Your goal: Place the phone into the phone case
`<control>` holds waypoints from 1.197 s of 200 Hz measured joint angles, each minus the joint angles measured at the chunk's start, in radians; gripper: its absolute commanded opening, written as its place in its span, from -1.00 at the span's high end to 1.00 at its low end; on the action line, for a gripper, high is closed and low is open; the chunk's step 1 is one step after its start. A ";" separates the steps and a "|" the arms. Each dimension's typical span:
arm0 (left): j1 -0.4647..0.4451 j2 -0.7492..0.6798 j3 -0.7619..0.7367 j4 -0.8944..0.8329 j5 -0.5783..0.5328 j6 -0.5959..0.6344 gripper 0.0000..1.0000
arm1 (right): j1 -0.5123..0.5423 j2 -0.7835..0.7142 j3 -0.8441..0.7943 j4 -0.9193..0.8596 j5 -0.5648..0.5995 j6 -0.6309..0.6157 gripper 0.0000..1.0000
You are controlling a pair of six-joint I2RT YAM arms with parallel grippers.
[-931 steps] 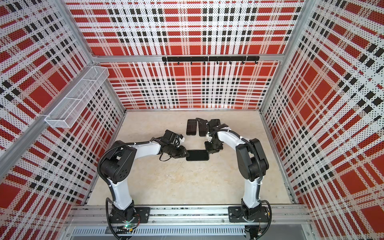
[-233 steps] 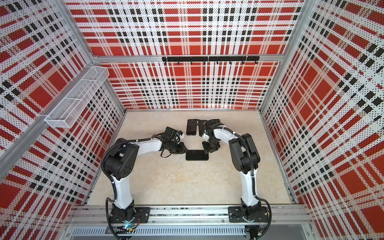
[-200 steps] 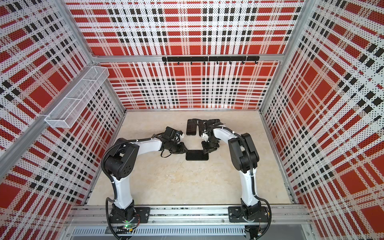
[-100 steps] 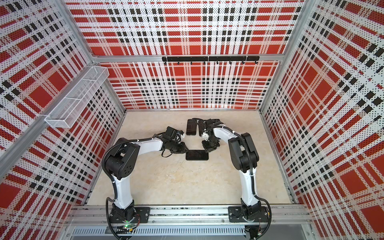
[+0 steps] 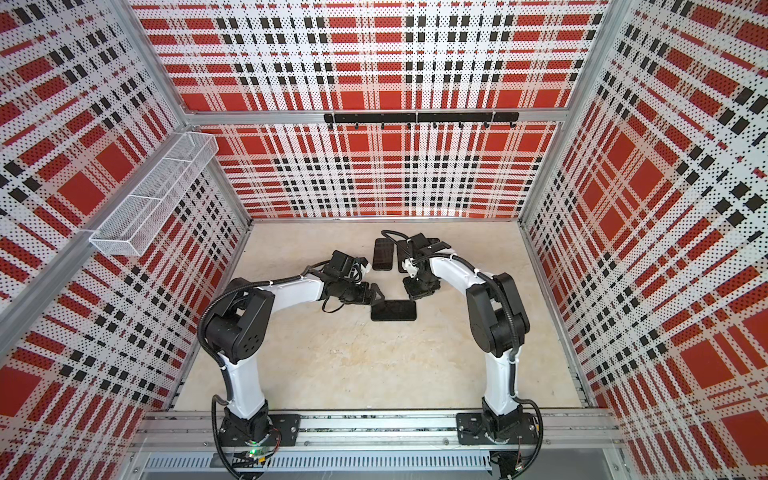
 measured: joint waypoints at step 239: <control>-0.246 -0.537 -0.506 0.174 -0.432 -0.487 -0.74 | 0.028 0.109 -0.069 0.271 0.007 -0.066 1.00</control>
